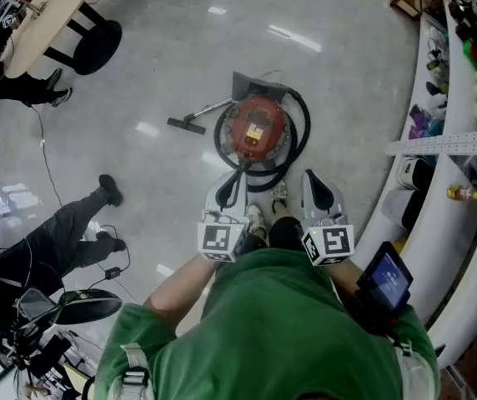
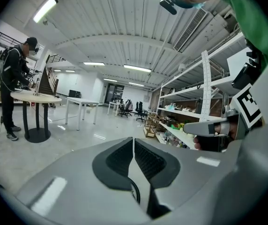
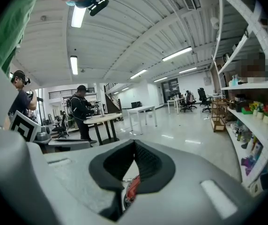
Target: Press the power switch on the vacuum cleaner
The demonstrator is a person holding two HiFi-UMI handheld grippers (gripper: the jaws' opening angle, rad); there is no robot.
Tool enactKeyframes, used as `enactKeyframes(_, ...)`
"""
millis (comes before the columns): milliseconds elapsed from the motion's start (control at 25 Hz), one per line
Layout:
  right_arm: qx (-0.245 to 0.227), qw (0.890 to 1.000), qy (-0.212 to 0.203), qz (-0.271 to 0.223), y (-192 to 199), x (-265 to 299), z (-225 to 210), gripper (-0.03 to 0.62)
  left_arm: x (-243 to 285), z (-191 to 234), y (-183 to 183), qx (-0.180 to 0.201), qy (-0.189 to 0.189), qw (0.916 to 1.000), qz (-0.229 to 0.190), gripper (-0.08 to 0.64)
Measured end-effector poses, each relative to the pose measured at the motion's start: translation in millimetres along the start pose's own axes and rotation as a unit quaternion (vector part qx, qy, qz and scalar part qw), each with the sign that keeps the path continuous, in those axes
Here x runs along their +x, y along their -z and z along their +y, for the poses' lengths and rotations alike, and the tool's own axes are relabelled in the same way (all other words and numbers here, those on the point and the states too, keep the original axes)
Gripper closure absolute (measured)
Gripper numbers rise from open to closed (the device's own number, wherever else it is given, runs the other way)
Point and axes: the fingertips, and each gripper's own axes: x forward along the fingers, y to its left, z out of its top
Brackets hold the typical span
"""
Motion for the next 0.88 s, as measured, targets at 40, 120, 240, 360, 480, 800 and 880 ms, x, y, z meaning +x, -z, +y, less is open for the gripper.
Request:
enactKeyframes(40, -0.001, 1.0, -0.004, 0.002, 0, 6, -3, 0.591, 6, 2, 1, 0.0, -0.003, 1.0, 0.004, 0.554)
enactKeyframes(120, 0.002, 1.0, -0.013, 0.011, 3, 17, -10, 0.591, 16, 3, 5, 0.001, -0.01, 0.9998, 0.015, 0.554)
enactKeyframes(240, 0.01, 0.999, -0.023, 0.025, 11, 33, -23, 0.591, 33, 6, 13, 0.001, -0.02, 0.9994, 0.029, 0.554)
enactKeyframes(360, 0.013, 0.999, -0.033, 0.037, 19, 53, -35, 0.591, 51, 10, 22, -0.006, -0.032, 0.9984, 0.046, 0.554)
enactKeyframes(480, 0.015, 0.998, -0.046, 0.05, 29, 73, -44, 0.591, 67, 17, 31, -0.009, -0.043, 0.9973, 0.059, 0.554)
enactKeyframes(800, 0.018, 0.994, -0.072, 0.076, 54, 119, -64, 0.591, 101, 29, 61, -0.011, -0.066, 0.9932, 0.095, 0.554)
enactKeyframes(880, 0.02, 0.994, -0.075, 0.082, 60, 130, -69, 0.591, 111, 32, 67, -0.018, -0.073, 0.9917, 0.105, 0.554)
